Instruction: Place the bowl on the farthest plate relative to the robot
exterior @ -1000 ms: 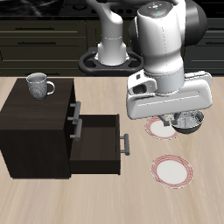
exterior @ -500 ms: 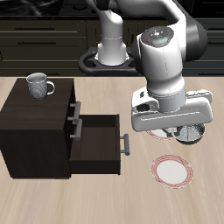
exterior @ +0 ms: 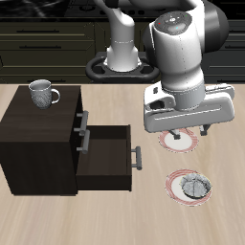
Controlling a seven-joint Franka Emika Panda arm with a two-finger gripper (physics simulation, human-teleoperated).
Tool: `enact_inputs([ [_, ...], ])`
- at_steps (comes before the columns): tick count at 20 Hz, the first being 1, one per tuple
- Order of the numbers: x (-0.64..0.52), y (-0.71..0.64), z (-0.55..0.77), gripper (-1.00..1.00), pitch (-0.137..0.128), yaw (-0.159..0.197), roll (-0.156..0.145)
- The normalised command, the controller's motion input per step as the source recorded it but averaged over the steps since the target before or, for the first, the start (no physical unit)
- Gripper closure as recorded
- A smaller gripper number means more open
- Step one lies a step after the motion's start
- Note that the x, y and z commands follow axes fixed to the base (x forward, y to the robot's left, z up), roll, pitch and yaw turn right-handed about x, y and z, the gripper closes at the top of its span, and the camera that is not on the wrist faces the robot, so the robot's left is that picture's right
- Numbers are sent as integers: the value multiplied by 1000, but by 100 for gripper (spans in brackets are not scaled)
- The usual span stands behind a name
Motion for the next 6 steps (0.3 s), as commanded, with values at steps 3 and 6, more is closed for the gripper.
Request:
enact_inputs([
  [3, -121, -77, 452, -100, -68, 18, -10],
  [6, -115, -36, 260, -100, -29, -7, 9],
])
